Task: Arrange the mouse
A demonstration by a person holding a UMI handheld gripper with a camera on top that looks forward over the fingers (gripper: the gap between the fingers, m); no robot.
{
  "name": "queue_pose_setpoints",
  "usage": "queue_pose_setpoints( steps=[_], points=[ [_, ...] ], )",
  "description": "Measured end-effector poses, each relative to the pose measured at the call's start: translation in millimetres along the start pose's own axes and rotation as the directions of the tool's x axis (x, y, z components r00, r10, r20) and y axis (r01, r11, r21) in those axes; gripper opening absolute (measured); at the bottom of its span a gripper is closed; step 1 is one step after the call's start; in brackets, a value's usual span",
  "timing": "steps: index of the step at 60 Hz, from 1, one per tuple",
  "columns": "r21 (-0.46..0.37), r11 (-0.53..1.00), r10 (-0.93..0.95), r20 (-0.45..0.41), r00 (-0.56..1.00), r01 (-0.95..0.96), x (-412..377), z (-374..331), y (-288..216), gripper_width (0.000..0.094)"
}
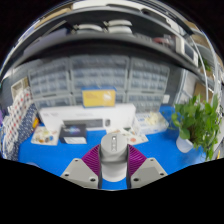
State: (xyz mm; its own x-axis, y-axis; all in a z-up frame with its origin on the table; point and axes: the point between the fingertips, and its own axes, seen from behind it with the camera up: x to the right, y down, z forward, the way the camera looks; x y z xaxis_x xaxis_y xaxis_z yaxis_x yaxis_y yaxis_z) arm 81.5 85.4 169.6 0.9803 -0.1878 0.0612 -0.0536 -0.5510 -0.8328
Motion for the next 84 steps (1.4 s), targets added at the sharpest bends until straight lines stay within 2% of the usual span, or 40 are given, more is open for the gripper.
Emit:
queue_pose_setpoints(
  steps=[4,8,18,24,31,37,46,51,60,66,72,75,80,82,84],
  points=[
    [0.058,0.998,-0.015,0.003,1.0,0.015,-43.1,-32.8,-29.6,0.0337],
    [0.094,0.996,-0.013,0.04,0.999,0.009,-93.6,-59.9,-47.3,0.0338],
    [0.111,0.993,-0.063,0.142,0.988,0.047,-213.3,-93.4,-37.9,0.0337],
    [0.046,0.996,-0.082,0.2,0.976,0.074,-277.7,-90.9,5.9,0.0334],
    [-0.071,0.993,-0.077,0.257,0.963,0.099,-333.6,-76.2,84.0,0.0332],
    [-0.168,0.978,-0.079,0.26,0.962,0.126,-355.6,-60.9,150.5,0.0335],
    [-0.278,0.95,-0.073,0.253,0.965,0.145,-368.9,-51.1,223.3,0.0343],
    [-0.241,0.956,-0.106,0.247,0.963,0.167,-367.5,-52.0,224.3,0.0336],
    [-0.246,0.962,-0.059,0.242,0.969,0.12,-368.9,-51.2,225.5,0.0348],
    [-0.237,0.963,-0.072,0.232,0.97,0.128,-368.4,-50.8,225.6,0.0421],
    [-0.266,0.953,-0.08,0.23,0.97,0.142,-368.4,-51.9,227.0,0.0497],
    [-0.278,0.952,-0.063,0.237,0.969,0.13,-371.0,-56.3,222.9,0.0676],
    [-0.239,0.966,-0.041,0.246,0.968,0.101,-373.5,-66.6,197.2,0.0887],
    [-0.218,0.972,-0.038,0.243,0.969,0.092,-371.7,-72.1,183.7,0.0851],
    [-0.198,0.977,-0.034,0.236,0.971,0.082,-369.0,-78.5,169.4,0.0857]
  ],
)
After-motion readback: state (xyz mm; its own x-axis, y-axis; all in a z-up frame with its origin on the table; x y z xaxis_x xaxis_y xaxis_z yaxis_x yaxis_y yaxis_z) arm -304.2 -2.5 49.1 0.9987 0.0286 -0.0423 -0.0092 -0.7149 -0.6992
